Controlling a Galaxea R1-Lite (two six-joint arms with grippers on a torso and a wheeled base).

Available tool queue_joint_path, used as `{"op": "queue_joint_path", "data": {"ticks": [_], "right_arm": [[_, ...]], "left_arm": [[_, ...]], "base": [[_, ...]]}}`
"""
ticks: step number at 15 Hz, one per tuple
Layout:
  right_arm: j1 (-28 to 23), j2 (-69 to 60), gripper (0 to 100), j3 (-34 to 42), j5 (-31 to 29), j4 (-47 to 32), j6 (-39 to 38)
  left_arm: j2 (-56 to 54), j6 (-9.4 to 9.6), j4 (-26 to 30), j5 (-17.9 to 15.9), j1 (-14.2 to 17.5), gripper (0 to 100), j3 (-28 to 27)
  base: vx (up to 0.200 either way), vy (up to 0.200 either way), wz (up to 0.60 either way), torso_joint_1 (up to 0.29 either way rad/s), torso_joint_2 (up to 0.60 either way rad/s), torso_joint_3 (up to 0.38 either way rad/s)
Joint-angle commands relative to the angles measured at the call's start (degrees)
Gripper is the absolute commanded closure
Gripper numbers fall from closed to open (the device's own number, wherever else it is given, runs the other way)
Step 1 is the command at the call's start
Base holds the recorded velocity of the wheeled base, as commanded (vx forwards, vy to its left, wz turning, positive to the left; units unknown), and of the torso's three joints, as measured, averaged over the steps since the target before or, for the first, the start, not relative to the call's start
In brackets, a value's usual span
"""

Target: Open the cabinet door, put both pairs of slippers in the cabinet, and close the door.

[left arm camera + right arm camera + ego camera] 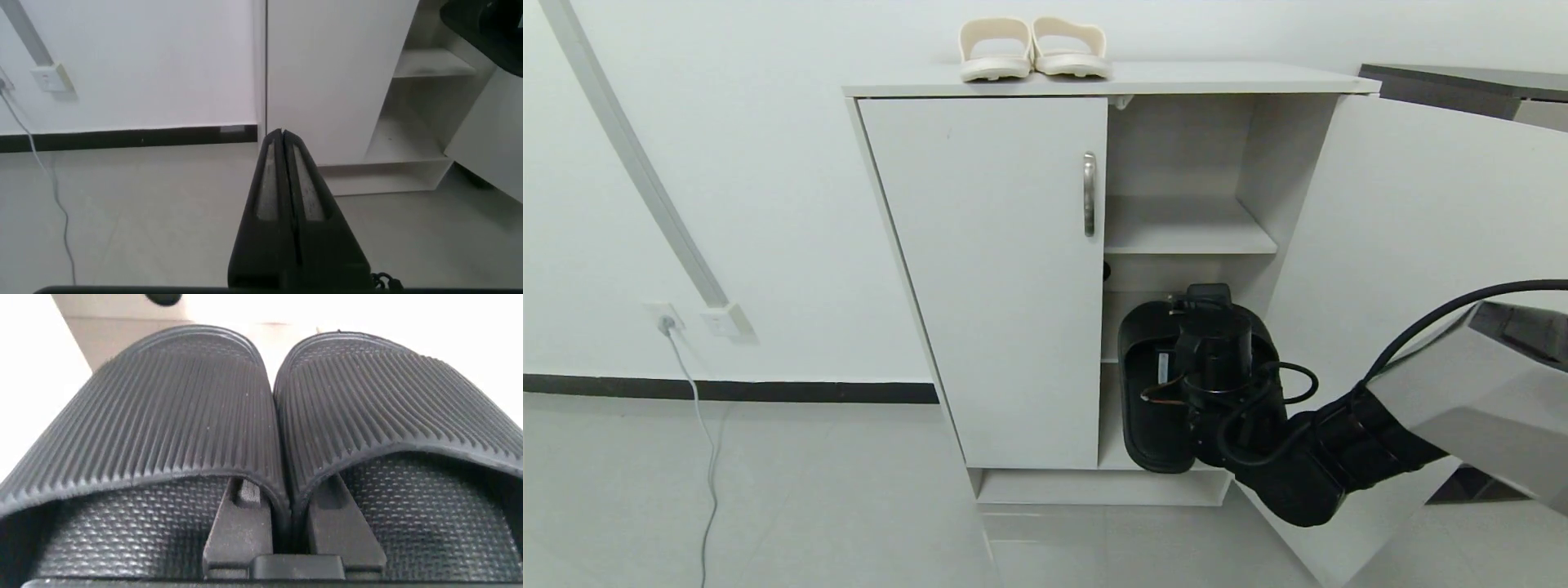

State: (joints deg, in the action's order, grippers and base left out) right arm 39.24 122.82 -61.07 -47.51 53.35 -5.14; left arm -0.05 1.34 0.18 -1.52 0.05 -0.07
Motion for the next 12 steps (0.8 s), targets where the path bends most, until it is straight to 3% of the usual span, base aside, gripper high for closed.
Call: {"op": "queue_joint_path", "data": {"ticks": [1,2,5,9,12], "right_arm": [[0.0,0.9,100,-0.1,0.0,0.0,0.0],[0.0,1.9,100,-0.1,0.0,0.2,-0.2],[0.6,3.5,100,-0.1,1.2,0.7,-0.5],[1.9,7.1,100,-0.4,8.2,2.7,-0.7],[1.7,8.8,100,-1.4,8.7,3.8,-0.7]], "left_arm": [[0.1,-0.02,0.0,0.0,0.0,100,0.0],[0.1,-0.11,0.0,-0.1,0.0,100,0.0],[0.1,-0.11,0.0,-0.1,0.0,100,0.0],[0.1,-0.2,0.0,-0.1,0.0,100,0.0],[0.1,-0.2,0.0,-0.1,0.0,100,0.0]], "base": [[0.0,-0.2,0.0,0.007,0.01,0.002],[0.0,-0.2,0.0,-0.002,0.0,0.012],[0.0,0.0,0.0,0.0,0.0,0.0],[0.0,0.0,0.0,0.0,0.0,0.0],[0.0,0.0,0.0,0.0,0.0,0.0]]}}
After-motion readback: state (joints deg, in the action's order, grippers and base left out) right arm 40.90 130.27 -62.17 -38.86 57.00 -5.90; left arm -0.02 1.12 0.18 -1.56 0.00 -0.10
